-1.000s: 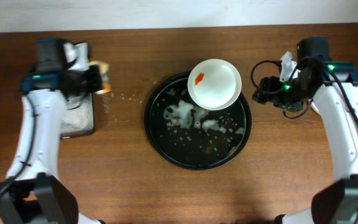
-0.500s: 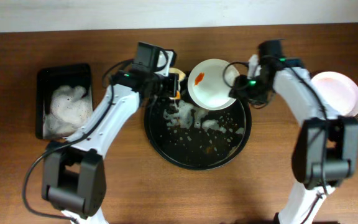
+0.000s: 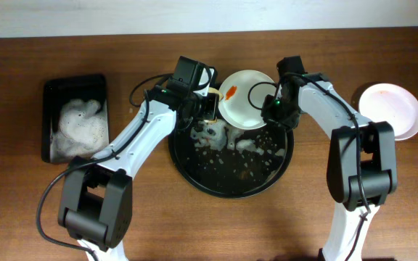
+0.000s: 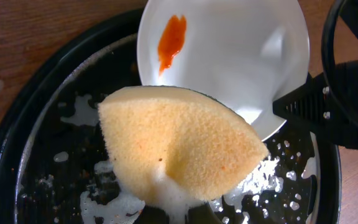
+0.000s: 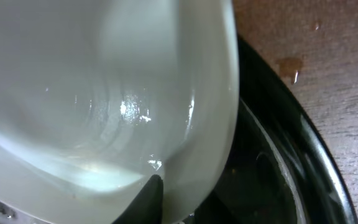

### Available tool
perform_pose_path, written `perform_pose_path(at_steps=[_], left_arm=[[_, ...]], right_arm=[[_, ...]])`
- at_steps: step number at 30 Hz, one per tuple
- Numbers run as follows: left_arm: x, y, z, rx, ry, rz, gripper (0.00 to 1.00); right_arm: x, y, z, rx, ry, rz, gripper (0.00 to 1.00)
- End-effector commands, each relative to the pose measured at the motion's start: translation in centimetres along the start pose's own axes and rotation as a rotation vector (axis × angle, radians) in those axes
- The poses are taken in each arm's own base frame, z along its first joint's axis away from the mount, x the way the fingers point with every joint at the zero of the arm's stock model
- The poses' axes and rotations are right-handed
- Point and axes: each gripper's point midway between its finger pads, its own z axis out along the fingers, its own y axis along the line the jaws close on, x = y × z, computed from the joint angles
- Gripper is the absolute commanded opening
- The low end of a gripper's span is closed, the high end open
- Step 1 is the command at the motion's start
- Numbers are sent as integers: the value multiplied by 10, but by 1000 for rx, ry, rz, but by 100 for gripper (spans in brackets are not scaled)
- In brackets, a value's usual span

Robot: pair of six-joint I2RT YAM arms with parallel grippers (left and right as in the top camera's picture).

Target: Clean dirty plates on tray and stack at the side

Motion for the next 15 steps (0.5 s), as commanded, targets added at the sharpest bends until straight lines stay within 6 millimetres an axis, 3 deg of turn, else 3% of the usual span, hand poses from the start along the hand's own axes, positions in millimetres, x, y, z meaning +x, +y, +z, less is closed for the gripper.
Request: perform_pose_path(at_steps=[1,4,9,15], left_arm=[[1,4,3,-14,2,-11,0],[1,3,3,-13,3,-10,0],[2,3,3,-13,7,-12,0],[26,-4,24,16,96,-40,0]], right_arm=[[19,-9,3,49,63,-68,11],[30,-13,-8,66,102,-139,6],[42,-17,-20,81,136,-162,5],[35,-16,-19,87,101,-4,4]])
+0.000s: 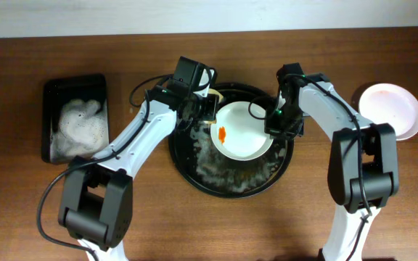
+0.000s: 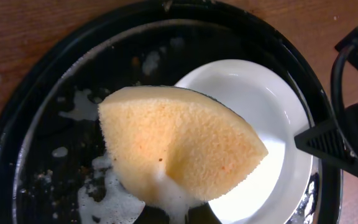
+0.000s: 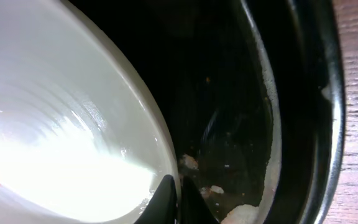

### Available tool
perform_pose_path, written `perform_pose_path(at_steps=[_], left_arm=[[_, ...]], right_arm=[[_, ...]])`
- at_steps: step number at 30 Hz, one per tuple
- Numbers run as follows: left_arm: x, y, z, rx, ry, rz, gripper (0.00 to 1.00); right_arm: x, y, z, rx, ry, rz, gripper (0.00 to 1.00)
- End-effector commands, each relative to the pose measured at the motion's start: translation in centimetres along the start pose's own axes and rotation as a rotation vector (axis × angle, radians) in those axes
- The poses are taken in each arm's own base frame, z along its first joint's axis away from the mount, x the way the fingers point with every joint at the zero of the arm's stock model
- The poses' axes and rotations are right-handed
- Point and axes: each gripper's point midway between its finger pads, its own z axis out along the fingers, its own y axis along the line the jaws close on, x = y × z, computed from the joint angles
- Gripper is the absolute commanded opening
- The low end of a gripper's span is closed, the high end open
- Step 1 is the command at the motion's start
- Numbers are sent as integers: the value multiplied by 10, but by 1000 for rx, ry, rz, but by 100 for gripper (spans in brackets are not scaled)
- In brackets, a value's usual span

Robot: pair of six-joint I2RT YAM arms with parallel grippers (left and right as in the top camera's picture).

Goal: Clean dirty plates on tray and stack at the side
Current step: 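Grasp the white plate's rim with the right gripper and tilt it up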

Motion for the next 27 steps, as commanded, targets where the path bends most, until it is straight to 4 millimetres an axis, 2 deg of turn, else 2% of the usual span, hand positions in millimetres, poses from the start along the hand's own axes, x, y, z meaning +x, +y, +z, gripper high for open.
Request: perform_pose_path(at_steps=[1,2,3,4,5,10,11,14,18,21,25,27], left_arm=[[24,-4,26,19,90,-42,0],[25,-5,27,21,96,-43,0],[27,-4,28,21,102,-44,0],[27,-4,28,22,103,-44,0],[27,-6,28,30,103,-44,0],[28,-8,28,42,108,-44,0],[28,-8,28,42,107,-44,0],[28,-8,28,42,107,-44,0],[28,-8,28,42,107,-44,0],[28,-8,28,42,107,-44,0],[28,-8,28,42,107,-44,0],[28,-8,28,42,107,-44,0]], right_arm=[[-2,1,-10,13,-38,128,4],[-1,1,-10,9,-36,139,13],[-3,0,-10,13,-42,118,33],[-5,-1,-10,17,-51,81,42],[-10,-1,-11,12,-69,27,44],[-35,-2,-16,-16,-157,-133,44],[-40,-2,-17,-24,-179,-163,31],[-45,-2,-15,-30,-192,-187,29],[-38,8,0,-139,-145,-252,28],[-34,2,10,-167,-118,-230,28],[-30,4,17,-232,-87,-237,28],[-30,2,20,-234,-84,-231,21]])
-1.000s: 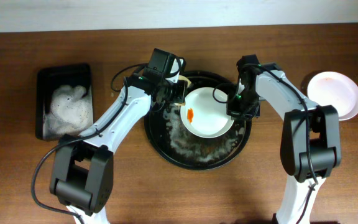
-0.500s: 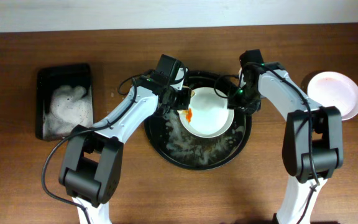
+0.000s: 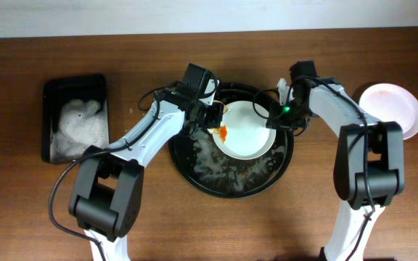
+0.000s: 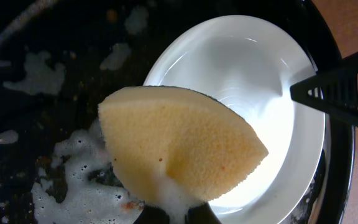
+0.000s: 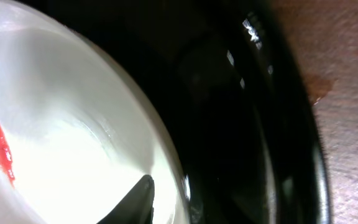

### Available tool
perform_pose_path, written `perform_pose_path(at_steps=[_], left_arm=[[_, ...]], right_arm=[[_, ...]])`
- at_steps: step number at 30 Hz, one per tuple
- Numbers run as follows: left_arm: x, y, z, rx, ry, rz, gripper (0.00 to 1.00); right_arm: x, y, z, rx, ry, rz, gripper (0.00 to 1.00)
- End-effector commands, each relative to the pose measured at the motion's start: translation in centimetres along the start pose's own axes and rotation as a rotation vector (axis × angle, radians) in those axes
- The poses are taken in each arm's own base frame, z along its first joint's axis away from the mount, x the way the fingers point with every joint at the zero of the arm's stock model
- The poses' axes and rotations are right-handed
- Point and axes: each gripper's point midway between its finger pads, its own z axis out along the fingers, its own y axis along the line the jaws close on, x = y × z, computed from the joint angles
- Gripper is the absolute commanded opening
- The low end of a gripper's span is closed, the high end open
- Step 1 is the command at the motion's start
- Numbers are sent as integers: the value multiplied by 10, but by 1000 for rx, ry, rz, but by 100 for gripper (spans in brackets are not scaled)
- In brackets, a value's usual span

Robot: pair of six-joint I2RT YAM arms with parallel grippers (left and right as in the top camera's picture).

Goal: Clean dirty plates on tray and stack at the side
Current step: 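Grasp the white plate's rim with the right gripper and tilt it up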

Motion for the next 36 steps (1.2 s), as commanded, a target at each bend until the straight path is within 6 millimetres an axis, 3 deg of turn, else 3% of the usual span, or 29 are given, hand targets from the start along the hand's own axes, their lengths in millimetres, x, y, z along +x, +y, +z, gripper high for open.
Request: perform_pose_path(at_steps=[1,3,8,15,17,25,36], left_arm=[[2,-3,0,14,5,-12,0],[2,-3,0,15,5,-12,0],[2,-4,0,15,6,-12,0],[4,-15,2,28,10,11,0],[5,-24,4,36,3,31,0],[3,-32,13,50,-9,-27,0],[29,-57,71,220,101,-92,0]], right_arm=[[11,-1,14,-52,38,-4,17],[11,-1,14,-51,38,-4,5],[4,-5,1,-50,1,4,4],[-12,-4,-52,108,-135,15,4],[-11,-7,-65,239,-165,27,4],[-2,-5,-69,519,-180,-24,4],[2,-5,-72,562,-176,-23,4]])
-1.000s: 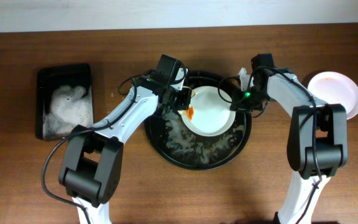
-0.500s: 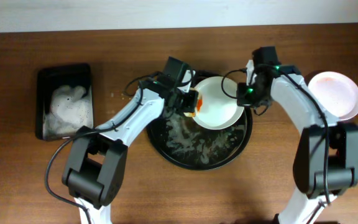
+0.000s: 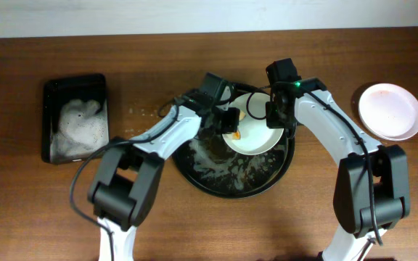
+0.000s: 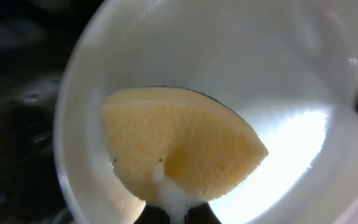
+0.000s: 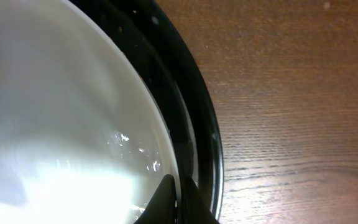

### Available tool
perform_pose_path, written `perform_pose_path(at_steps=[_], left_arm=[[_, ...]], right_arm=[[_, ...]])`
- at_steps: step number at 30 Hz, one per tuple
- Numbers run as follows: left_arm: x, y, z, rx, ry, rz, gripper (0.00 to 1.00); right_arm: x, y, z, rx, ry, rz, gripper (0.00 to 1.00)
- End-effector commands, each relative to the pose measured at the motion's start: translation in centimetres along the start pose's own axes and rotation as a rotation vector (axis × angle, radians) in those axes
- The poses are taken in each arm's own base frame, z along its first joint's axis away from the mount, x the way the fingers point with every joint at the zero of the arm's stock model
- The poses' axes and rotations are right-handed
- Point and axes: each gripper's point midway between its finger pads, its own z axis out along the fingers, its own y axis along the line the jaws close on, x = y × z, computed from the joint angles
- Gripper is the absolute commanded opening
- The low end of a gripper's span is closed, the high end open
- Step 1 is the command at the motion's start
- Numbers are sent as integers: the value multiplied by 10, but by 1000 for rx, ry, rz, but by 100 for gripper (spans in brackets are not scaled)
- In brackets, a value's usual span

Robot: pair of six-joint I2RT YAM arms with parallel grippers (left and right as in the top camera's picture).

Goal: Clean dirty plates on tray and stack at the side
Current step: 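Grasp the white plate's rim with the right gripper and tilt it up, then scrub the white plate's sauce smear with the sponge in the left gripper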

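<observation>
A white plate (image 3: 256,134) lies in the round black tray (image 3: 194,170), toward its upper right. My left gripper (image 3: 232,120) is shut on a yellow sponge (image 4: 179,146), and the sponge is inside the plate (image 4: 278,68), over the spot of orange sauce (image 3: 236,134). My right gripper (image 3: 276,116) is shut on the plate's rim (image 5: 157,134), with the tray edge (image 5: 204,130) just beyond.
A pink-white plate (image 3: 390,110) sits on the wood table at the far right. A black rectangular tub with foam (image 3: 75,119) stands at the left. Foam and crumbs cover the tray floor (image 3: 216,163).
The left gripper moved right with the sponge, from the plate's left edge into the plate. The right gripper moved left along the plate's rim and still holds it.
First the right gripper held the plate tilted up at the tray's far edge, sauce showing, the sponge beside it. Then the plate lay lower in the tray. Later the sponge reached its left edge, and now it is on the sauce.
</observation>
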Motion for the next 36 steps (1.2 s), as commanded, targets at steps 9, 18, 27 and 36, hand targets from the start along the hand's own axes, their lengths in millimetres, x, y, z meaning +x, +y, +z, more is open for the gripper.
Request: perform_pose_path(at_steps=[9,18,27,36], left_arm=[[24,40,33,-163,58,-18,0],[7,21,12,-163,54,-2,5],[-7,-39,12,31,20,-2,0],[26,-16,59,-63,102,48,0]], right_arm=[[-3,-18,-11,110,-17,-3,4],[-3,-17,-14,158,-29,-28,4],[-3,-17,-14,158,-29,-28,4],[-3,-14,-15,160,-32,-39,4]])
